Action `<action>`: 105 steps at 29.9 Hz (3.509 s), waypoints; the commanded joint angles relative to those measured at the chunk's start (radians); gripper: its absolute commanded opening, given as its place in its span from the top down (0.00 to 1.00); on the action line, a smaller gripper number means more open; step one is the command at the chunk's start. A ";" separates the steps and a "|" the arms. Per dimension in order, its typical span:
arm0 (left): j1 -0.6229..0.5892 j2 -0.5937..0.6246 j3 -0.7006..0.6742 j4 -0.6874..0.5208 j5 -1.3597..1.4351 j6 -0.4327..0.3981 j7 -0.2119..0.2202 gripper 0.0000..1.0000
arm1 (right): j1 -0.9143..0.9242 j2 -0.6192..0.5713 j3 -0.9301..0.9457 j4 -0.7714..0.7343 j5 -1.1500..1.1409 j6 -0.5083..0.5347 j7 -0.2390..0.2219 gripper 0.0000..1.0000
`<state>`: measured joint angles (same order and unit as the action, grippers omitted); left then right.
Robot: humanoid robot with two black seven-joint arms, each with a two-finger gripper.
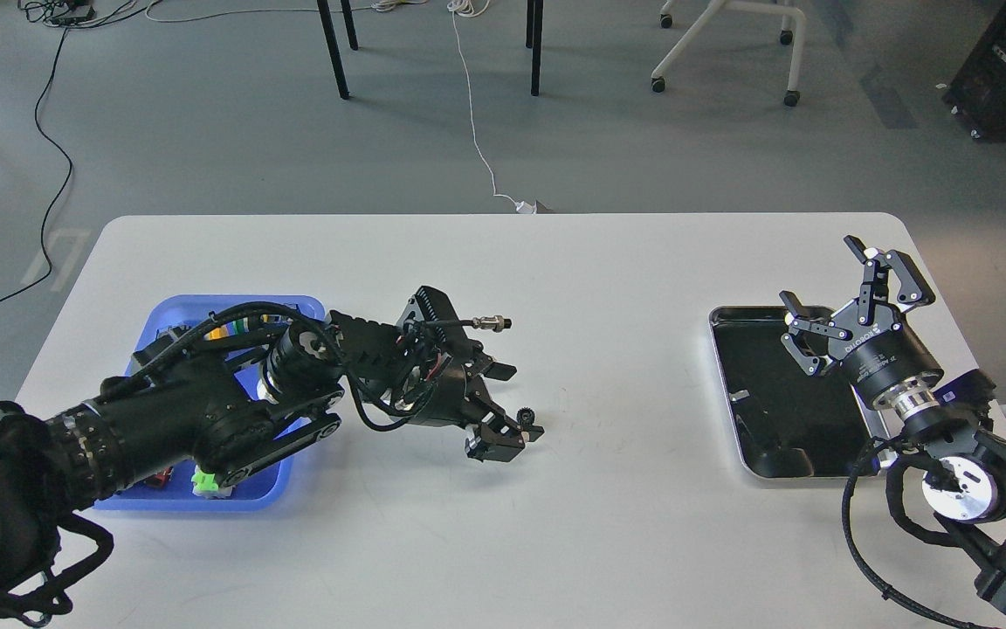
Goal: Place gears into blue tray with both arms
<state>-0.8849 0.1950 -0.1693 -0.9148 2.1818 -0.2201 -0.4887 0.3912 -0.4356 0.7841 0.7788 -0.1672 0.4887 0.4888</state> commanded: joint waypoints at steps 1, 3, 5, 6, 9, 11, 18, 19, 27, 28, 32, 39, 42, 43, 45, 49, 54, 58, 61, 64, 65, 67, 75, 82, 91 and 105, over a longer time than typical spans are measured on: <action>0.006 -0.020 0.001 0.034 0.000 0.002 0.000 0.18 | 0.000 0.000 -0.002 0.000 0.000 0.000 0.000 0.03; 0.009 -0.026 0.001 0.043 0.000 0.002 0.000 0.21 | 0.000 0.000 -0.002 0.000 0.000 0.000 0.000 0.02; 0.011 -0.029 0.001 0.047 0.000 0.004 0.000 0.24 | 0.000 -0.002 -0.002 -0.001 -0.002 0.000 0.000 0.03; 0.011 -0.034 0.001 0.048 0.000 0.004 0.000 0.25 | 0.000 -0.003 -0.002 -0.001 0.000 0.000 0.000 0.03; 0.021 -0.039 0.001 0.050 0.000 0.008 0.000 0.25 | -0.005 -0.012 -0.002 0.002 0.000 0.000 0.000 0.03; 0.026 -0.039 0.001 0.050 0.000 0.010 0.000 0.25 | -0.006 -0.012 -0.002 0.002 0.000 0.000 0.000 0.03; 0.026 -0.066 0.001 0.074 0.000 0.025 0.000 0.33 | -0.011 -0.012 -0.003 0.002 0.000 0.000 0.000 0.02; 0.026 -0.071 0.001 0.080 0.000 0.030 0.000 0.35 | -0.011 -0.012 -0.002 0.002 0.000 0.000 0.000 0.02; 0.026 -0.071 0.028 0.096 0.000 0.045 0.000 0.63 | -0.014 -0.012 -0.002 0.000 0.000 0.000 0.000 0.02; 0.026 -0.071 0.030 0.096 0.000 0.051 0.000 0.65 | -0.014 -0.012 -0.002 0.002 0.000 0.000 0.000 0.03; 0.026 -0.069 0.030 0.100 0.000 0.053 0.000 0.77 | -0.014 -0.012 -0.002 0.002 0.000 0.000 0.000 0.02; 0.020 -0.069 0.028 0.100 0.000 0.070 0.000 0.86 | -0.014 -0.012 0.000 0.002 0.000 0.000 0.000 0.03; 0.015 -0.046 0.018 0.080 0.000 0.082 0.000 0.86 | -0.014 -0.012 0.000 0.002 0.000 0.000 0.000 0.02; 0.012 -0.026 0.016 0.067 0.000 0.088 0.000 0.85 | -0.014 -0.012 0.000 0.002 0.000 0.000 0.000 0.02; 0.004 0.039 0.011 0.028 0.000 0.094 0.000 0.85 | -0.014 -0.012 -0.002 0.002 0.000 0.000 0.000 0.02; -0.025 0.168 0.008 -0.067 0.000 0.093 0.000 0.84 | -0.014 -0.012 -0.002 0.002 0.000 0.000 0.000 0.02; -0.023 0.375 0.011 -0.162 0.000 0.087 0.000 0.84 | -0.011 -0.012 -0.005 0.002 0.000 0.000 0.000 0.02; -0.011 0.478 0.014 -0.162 0.000 0.087 0.000 0.83 | -0.009 -0.003 -0.006 0.002 -0.002 0.000 0.000 0.02; -0.002 0.521 0.014 -0.159 0.000 0.087 0.000 0.83 | -0.008 0.000 -0.006 0.000 -0.002 0.000 0.000 0.02; 0.032 0.563 0.010 -0.157 0.000 0.088 0.000 0.82 | -0.006 0.000 -0.006 0.000 -0.002 0.000 0.000 0.02; 0.038 0.576 0.010 -0.157 0.000 0.088 0.000 0.82 | -0.006 0.000 -0.006 0.000 -0.002 0.000 0.000 0.02; 0.056 0.598 0.010 -0.157 0.000 0.090 0.000 0.82 | -0.005 0.001 -0.006 0.000 -0.002 0.000 0.000 0.02; 0.167 0.603 -0.056 -0.093 0.000 0.090 0.000 0.80 | -0.002 0.001 -0.006 0.000 -0.002 0.000 0.000 0.02; 0.188 0.604 -0.067 -0.065 0.000 0.091 0.000 0.73 | -0.002 -0.003 -0.006 0.000 -0.002 0.000 0.000 0.02; 0.187 0.601 -0.131 -0.068 0.000 0.094 0.000 0.02 | -0.002 -0.006 -0.011 0.000 -0.002 0.000 0.000 0.02; 0.280 0.587 -0.366 -0.343 -0.926 0.093 0.000 0.02 | 0.044 0.003 -0.019 0.063 -0.003 0.000 0.000 0.01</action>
<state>-0.6518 0.8087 -0.4995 -1.1938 1.4634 -0.1296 -0.4882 0.4322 -0.4318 0.7682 0.7988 -0.1702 0.4887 0.4887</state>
